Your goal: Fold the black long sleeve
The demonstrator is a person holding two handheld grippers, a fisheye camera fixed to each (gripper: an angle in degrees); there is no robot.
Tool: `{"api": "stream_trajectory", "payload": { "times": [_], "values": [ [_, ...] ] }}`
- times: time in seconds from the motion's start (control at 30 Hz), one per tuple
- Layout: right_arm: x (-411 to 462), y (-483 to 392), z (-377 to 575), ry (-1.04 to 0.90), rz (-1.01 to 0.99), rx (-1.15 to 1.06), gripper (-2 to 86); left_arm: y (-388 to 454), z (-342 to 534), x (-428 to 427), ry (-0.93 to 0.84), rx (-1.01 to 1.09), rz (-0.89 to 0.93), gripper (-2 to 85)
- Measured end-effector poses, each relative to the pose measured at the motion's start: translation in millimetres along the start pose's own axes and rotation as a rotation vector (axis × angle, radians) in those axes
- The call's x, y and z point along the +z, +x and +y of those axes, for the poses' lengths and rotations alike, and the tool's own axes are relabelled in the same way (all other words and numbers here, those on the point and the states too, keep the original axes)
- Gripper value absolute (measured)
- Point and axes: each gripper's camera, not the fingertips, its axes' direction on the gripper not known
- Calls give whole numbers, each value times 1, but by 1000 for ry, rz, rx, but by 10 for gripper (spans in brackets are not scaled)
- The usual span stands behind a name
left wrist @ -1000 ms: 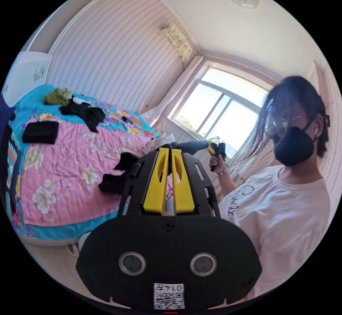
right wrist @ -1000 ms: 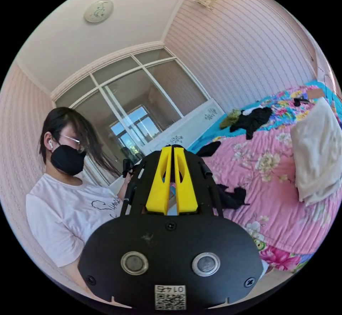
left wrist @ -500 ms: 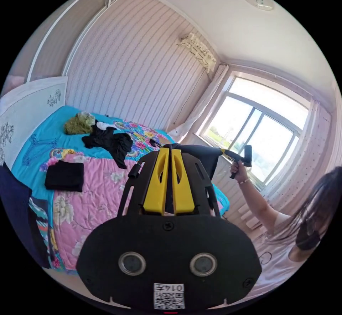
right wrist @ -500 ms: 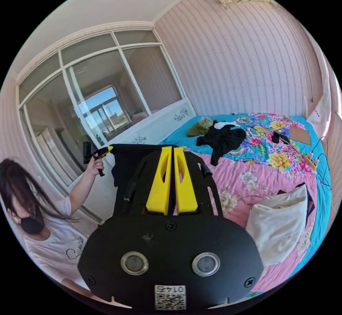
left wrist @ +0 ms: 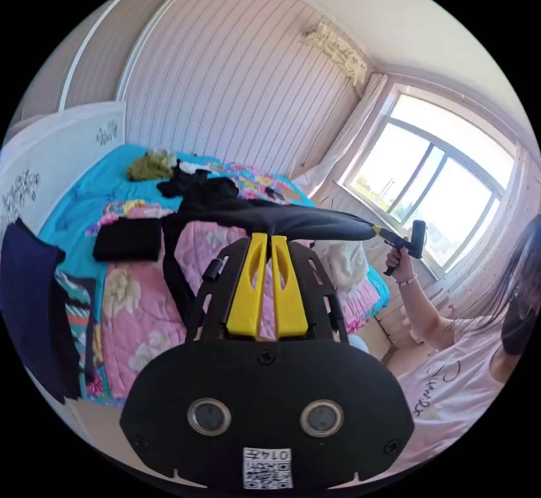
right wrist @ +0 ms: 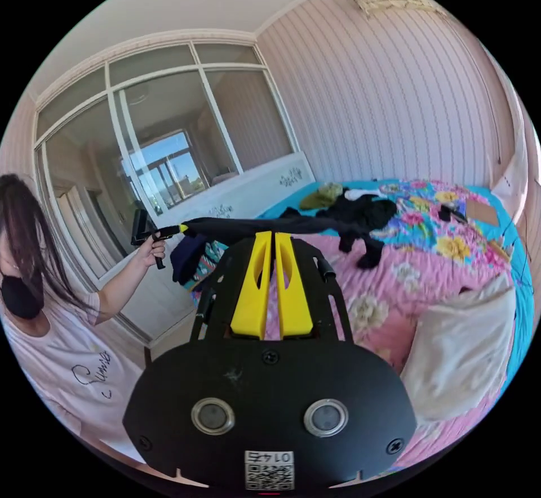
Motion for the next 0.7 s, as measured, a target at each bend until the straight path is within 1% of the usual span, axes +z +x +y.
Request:
{"api": "stream_trajectory", "payload": {
  "times": [0.03,0.07,0.1,0.13,0.17,0.2,0.27,0.3,0.37,0.5,0.63,0.7],
  "values": [
    [25,11,40,-87,19,53,3,-9,17,16,-55,-23,-8,-10],
    [51,26,84,-178,23,133,3,-27,54,49,-167,-88,-28,-10],
    [64,34,106,-225,21,180,3,-43,92,81,-269,-153,-40,-10],
    [88,49,152,-304,6,298,3,-50,110,95,-309,-183,-43,-10],
    [109,61,197,-366,-18,413,3,-62,145,121,-388,-226,-57,-10],
    [117,65,216,-396,-18,454,3,-73,177,141,-453,-274,-65,-10],
    [145,69,276,-528,36,541,3,-82,214,164,-524,-332,-64,-10],
    [149,69,286,-549,39,554,3,-83,232,173,-552,-342,-72,-10],
    [162,67,310,-592,52,583,3,-79,245,178,-553,-322,-93,-10],
    [172,67,320,-597,28,606,3,-67,254,182,-551,-253,-128,-10],
    [188,58,331,-675,-12,590,2,-57,265,183,-595,-190,-177,-9],
    [197,52,339,-712,-49,597,2,-51,280,192,-641,-128,-253,-8]
  ]
}}
